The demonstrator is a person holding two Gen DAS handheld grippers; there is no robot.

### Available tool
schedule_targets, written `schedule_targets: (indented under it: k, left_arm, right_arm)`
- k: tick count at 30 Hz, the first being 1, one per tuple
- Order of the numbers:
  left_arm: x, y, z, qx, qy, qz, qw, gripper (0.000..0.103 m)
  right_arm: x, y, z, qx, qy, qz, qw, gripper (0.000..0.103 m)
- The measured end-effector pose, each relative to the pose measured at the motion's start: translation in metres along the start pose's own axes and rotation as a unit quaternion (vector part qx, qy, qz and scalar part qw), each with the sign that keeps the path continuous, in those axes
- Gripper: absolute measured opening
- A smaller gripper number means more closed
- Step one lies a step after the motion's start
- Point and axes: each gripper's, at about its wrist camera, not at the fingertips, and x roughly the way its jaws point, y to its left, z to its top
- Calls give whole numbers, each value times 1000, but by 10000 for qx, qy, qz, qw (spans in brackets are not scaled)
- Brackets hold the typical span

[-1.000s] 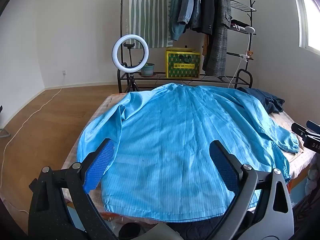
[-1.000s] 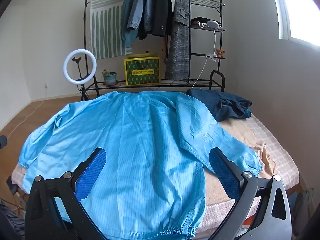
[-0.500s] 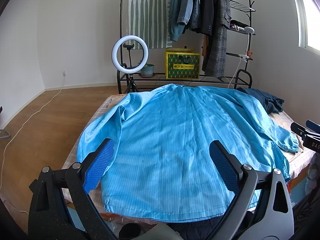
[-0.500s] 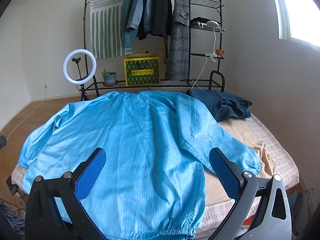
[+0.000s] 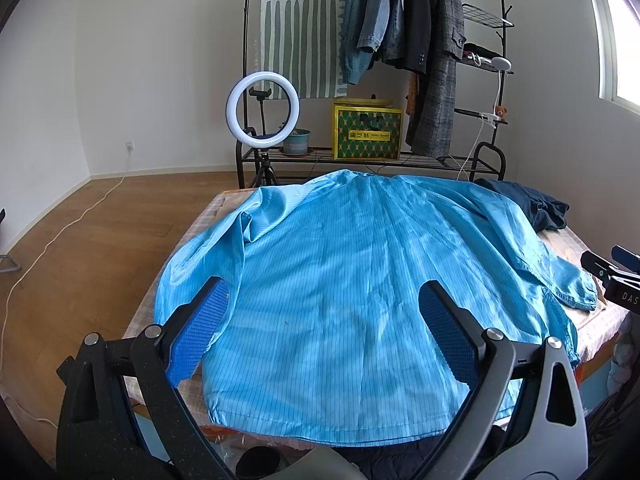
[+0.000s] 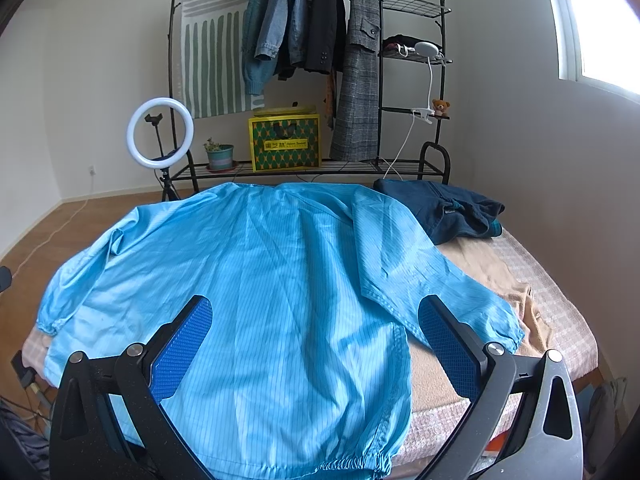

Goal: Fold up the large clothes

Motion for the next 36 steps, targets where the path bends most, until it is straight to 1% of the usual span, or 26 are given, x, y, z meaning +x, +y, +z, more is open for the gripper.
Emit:
schedule_targets:
  k: [36]
  left_arm:
    - [-1,3,0,-2,-4,-3,10000,98]
  right_arm:
    - [1,-2,1,-50,5,-22,10000,103]
